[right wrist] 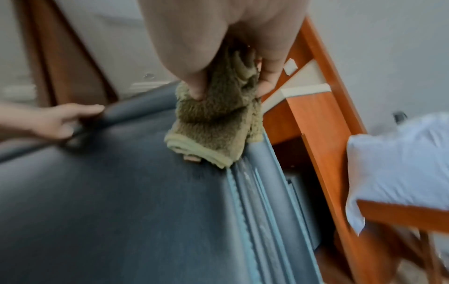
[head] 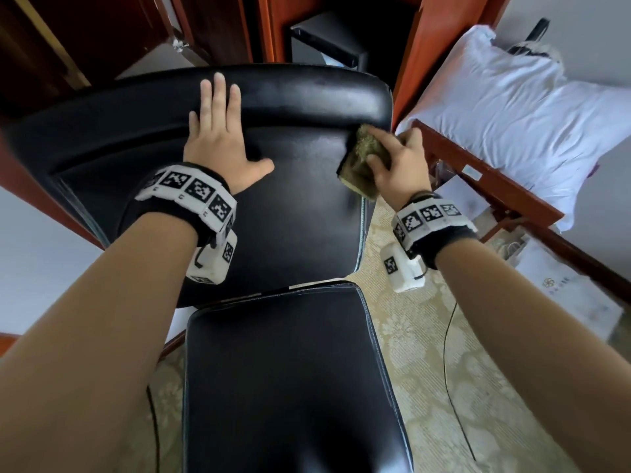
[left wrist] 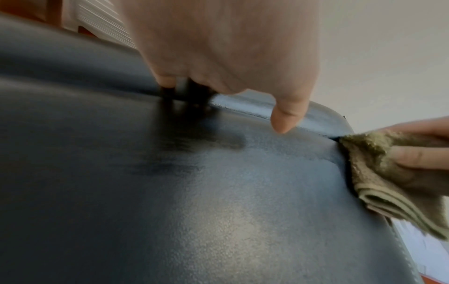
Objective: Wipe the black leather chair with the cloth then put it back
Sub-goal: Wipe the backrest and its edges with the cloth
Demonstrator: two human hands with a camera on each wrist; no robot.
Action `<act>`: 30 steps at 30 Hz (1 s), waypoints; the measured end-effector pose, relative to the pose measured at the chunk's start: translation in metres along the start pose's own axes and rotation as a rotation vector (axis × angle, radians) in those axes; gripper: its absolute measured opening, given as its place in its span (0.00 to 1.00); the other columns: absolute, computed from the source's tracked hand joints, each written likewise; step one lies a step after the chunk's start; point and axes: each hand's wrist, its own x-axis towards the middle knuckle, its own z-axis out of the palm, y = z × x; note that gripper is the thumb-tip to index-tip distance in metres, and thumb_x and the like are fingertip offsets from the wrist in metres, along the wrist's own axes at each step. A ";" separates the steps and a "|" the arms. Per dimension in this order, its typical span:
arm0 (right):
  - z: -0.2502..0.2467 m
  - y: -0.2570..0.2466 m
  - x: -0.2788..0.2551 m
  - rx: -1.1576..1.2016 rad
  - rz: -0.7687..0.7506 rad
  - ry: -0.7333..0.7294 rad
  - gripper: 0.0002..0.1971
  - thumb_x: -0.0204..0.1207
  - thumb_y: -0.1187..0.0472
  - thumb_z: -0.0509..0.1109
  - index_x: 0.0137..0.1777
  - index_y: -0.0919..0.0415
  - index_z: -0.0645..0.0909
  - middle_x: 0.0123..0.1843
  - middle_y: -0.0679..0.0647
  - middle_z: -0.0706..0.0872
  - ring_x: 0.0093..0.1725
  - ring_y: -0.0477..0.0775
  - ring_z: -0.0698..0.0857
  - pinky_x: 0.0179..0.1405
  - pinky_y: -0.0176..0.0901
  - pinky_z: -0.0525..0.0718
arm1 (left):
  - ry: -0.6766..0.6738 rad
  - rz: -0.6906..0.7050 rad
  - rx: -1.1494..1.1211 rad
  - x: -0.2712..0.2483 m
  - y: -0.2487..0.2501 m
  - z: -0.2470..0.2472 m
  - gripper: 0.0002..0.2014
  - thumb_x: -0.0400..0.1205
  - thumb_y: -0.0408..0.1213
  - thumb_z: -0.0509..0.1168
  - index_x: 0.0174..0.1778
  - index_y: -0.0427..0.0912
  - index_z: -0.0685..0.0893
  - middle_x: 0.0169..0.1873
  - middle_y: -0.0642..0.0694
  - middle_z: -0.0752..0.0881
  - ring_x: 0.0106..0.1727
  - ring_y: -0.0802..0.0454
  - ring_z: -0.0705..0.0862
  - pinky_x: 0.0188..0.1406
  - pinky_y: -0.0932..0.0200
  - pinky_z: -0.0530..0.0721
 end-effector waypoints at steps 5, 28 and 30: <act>0.021 0.008 -0.017 -0.023 0.099 -0.002 0.22 0.78 0.63 0.65 0.73 0.56 0.74 0.61 0.65 0.70 0.59 0.63 0.75 0.66 0.47 0.73 | -0.013 0.018 -0.015 0.000 -0.003 -0.004 0.50 0.76 0.52 0.66 0.82 0.39 0.39 0.81 0.43 0.34 0.82 0.46 0.34 0.81 0.45 0.43; 0.058 0.027 -0.048 0.028 0.066 0.024 0.20 0.73 0.68 0.68 0.66 0.65 0.80 0.59 0.73 0.74 0.57 0.72 0.77 0.63 0.53 0.77 | 0.000 0.017 -0.024 0.005 -0.004 0.006 0.51 0.76 0.53 0.67 0.82 0.37 0.38 0.81 0.41 0.34 0.81 0.44 0.33 0.80 0.43 0.42; 0.061 0.029 -0.054 0.042 0.129 0.011 0.20 0.74 0.68 0.68 0.67 0.64 0.79 0.58 0.73 0.74 0.56 0.72 0.77 0.62 0.54 0.78 | 0.006 0.014 -0.020 0.006 -0.003 0.007 0.51 0.76 0.53 0.66 0.82 0.37 0.38 0.81 0.41 0.34 0.81 0.43 0.33 0.80 0.43 0.41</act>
